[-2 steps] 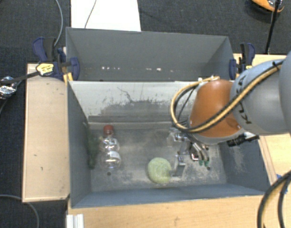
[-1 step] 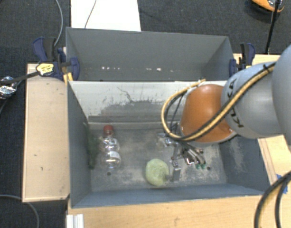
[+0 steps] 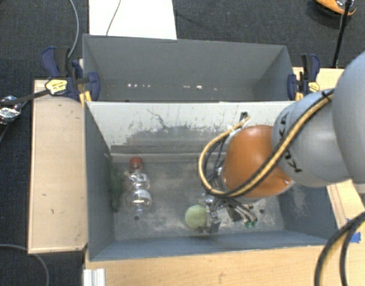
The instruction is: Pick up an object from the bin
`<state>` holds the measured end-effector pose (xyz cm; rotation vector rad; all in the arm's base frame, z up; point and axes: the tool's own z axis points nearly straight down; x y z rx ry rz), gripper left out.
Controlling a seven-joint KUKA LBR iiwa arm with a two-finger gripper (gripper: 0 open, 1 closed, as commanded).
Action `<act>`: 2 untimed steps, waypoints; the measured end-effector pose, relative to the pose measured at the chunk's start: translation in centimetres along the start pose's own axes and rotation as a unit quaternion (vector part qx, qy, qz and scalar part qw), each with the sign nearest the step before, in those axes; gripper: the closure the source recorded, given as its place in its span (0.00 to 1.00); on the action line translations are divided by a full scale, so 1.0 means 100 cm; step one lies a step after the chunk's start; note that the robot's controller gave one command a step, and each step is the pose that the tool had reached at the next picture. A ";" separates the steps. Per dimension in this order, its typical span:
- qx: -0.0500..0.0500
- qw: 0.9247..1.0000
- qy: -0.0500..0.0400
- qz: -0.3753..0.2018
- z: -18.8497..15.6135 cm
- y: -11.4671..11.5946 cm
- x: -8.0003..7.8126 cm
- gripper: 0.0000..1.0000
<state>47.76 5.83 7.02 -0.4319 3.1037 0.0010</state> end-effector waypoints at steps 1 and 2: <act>0.000 1.000 0.000 0.000 0.000 0.000 0.000 1.00; 0.000 1.000 0.000 0.000 0.000 0.000 0.000 1.00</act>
Offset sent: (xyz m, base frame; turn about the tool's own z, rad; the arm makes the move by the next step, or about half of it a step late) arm 0.0000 0.0000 0.0000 0.0000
